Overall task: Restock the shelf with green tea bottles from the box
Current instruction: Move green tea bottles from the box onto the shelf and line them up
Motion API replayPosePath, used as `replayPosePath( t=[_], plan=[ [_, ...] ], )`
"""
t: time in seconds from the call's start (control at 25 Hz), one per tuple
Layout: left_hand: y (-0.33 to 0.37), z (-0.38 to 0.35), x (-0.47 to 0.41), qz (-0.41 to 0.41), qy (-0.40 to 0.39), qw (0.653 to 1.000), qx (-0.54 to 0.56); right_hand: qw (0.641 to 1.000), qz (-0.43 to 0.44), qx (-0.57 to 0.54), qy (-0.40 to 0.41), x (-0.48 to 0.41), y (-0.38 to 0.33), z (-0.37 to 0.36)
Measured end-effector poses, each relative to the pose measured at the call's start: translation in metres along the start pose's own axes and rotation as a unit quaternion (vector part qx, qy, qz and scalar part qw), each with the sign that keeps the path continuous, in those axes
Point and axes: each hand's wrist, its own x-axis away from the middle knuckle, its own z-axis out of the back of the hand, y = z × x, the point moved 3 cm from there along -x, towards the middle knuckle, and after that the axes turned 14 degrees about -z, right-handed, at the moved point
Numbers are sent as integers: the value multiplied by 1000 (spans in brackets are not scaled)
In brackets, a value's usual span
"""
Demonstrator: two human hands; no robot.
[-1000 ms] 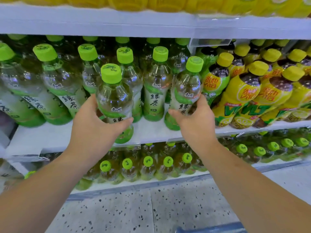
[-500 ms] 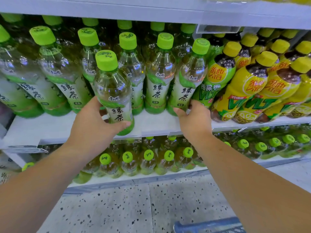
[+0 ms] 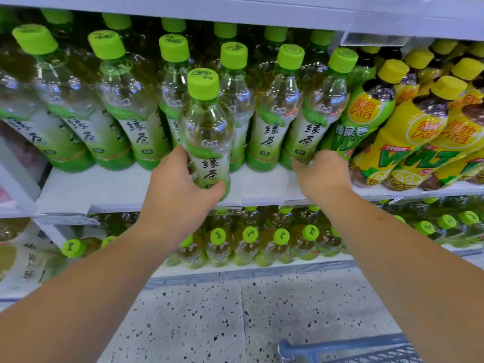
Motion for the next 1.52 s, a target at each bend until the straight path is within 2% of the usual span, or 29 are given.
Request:
replayPosePath(
  t=[0.08, 0.12, 0.16, 0.28, 0.36, 0.6, 0.76, 0.88, 1.16, 1.4, 1.52],
  plan=[
    [-3, 6, 1, 18, 14, 999, 27, 997, 46, -10, 56, 23, 0, 9],
    [-6, 9, 1, 23, 10, 999, 35, 994, 81, -46, 53, 40, -4, 9],
    [-9, 13, 1, 25, 2, 999, 38, 988, 121, -94, 16, 59, -11, 6],
    [-18, 33, 5, 4, -25, 999, 34, 935, 214, -202, -197, 112, -49, -23],
    [-23, 49, 8, -17, -36, 999, 30, 903, 253, -232, -259, 133, -73, -38],
    [-54, 124, 19, -31, -1, 999, 29, 874, 322, -244, -270, 176, -138, -77],
    [-95, 170, 32, 21, 34, 999, 1, 872, 341, -222, -273, 207, -180, -115],
    [-113, 188, 37, 25, 60, 998, 9, 868, 353, -222, -268, 219, -196, -136],
    [-123, 198, 26, 34, 58, 996, -54, 886, 341, -204, -240, 215, -204, -155],
    [-117, 199, 25, 46, 37, 996, -60, 898, 322, -200, -223, 211, -199, -162],
    [-113, 202, 23, 61, 28, 992, -108, 903, 300, -202, -230, 211, -194, -166]
  ],
)
